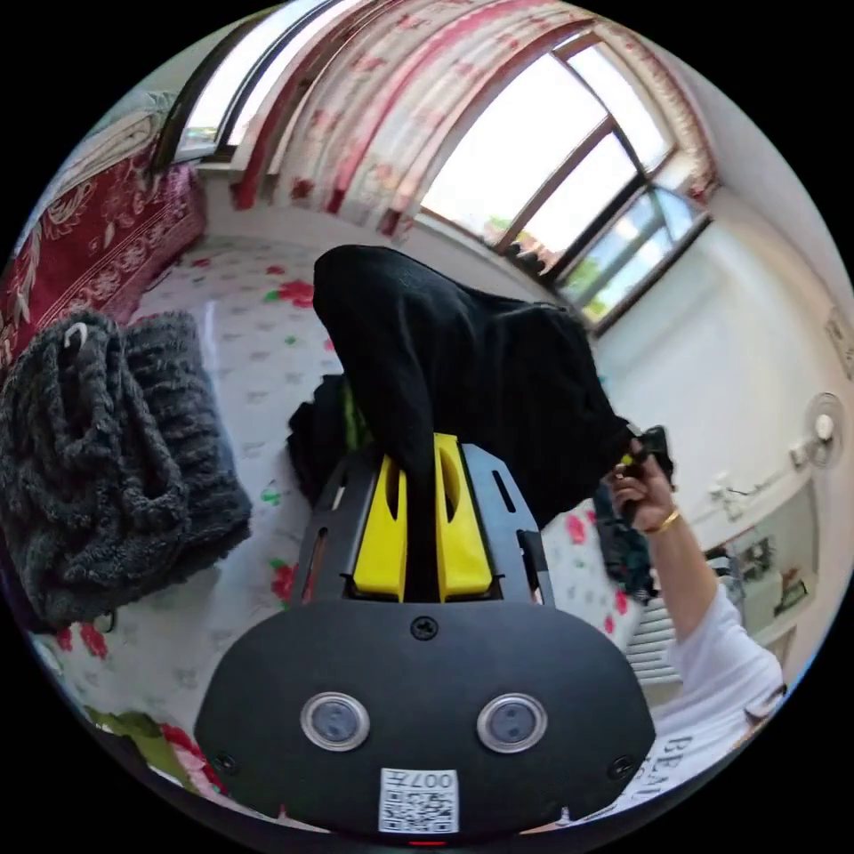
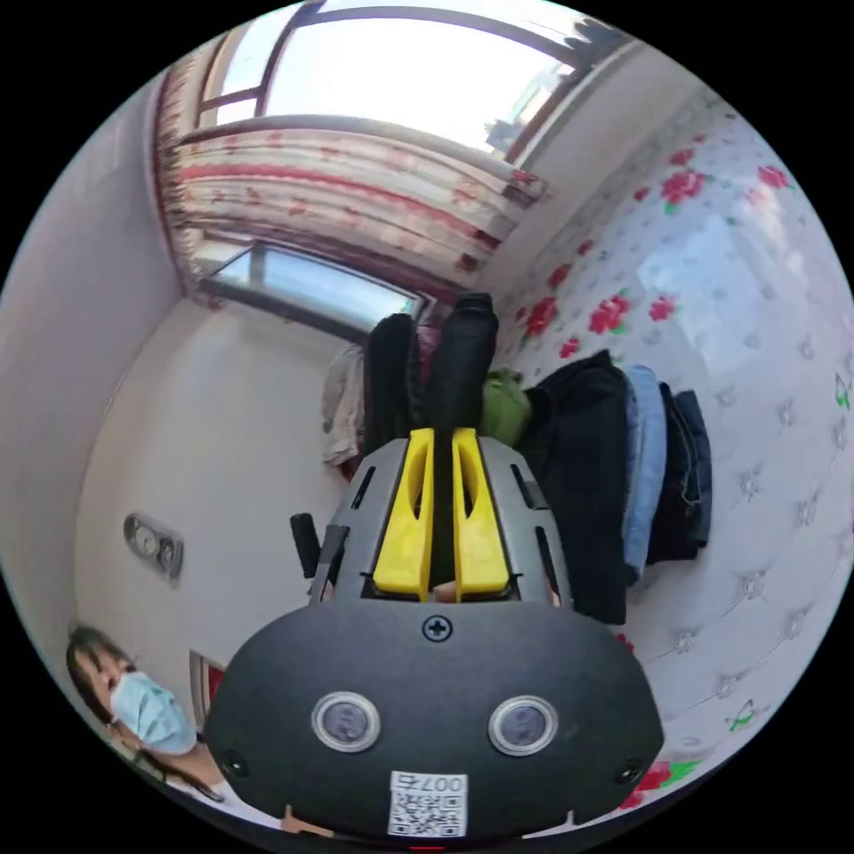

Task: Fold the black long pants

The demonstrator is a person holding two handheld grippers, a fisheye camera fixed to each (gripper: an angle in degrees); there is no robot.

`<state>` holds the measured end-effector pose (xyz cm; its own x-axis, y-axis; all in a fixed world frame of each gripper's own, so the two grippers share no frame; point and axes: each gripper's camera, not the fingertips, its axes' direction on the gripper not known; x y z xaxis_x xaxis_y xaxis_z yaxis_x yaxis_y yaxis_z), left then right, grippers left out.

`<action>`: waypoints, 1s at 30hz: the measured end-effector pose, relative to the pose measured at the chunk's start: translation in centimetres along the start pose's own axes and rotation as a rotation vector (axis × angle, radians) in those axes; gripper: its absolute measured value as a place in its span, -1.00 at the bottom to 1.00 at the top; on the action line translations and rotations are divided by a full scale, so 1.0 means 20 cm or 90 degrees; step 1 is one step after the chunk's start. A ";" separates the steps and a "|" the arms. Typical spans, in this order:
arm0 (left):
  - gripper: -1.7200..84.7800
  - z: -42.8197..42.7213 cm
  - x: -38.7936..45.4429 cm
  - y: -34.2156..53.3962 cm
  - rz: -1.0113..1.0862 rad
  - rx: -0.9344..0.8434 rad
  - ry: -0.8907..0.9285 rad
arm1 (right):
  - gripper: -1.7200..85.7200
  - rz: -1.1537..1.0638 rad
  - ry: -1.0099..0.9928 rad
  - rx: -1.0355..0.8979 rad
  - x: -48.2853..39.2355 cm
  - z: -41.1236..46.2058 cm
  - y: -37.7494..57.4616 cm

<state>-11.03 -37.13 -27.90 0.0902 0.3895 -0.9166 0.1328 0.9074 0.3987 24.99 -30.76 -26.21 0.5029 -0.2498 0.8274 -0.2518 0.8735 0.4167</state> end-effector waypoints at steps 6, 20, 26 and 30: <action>-0.86 0.33 -0.11 -0.08 -0.031 -0.039 -0.093 | -0.91 0.033 0.004 0.027 0.31 0.17 -0.06; -0.77 -0.03 0.07 0.47 0.011 0.136 -0.085 | -0.82 -0.099 0.158 0.147 0.48 -0.69 0.57; -0.78 0.09 0.17 1.10 0.014 0.038 -0.145 | -0.78 0.012 0.411 0.132 1.02 -1.28 1.31; -0.79 0.35 0.24 1.48 -0.006 -0.160 -0.127 | -0.76 0.097 0.583 0.171 1.20 -1.74 1.59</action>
<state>0.22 -9.41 -20.27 0.2857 0.3645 -0.8863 -0.1105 0.9312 0.3474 57.76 5.54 -6.18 0.8704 0.3805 0.3124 -0.4911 0.7166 0.4953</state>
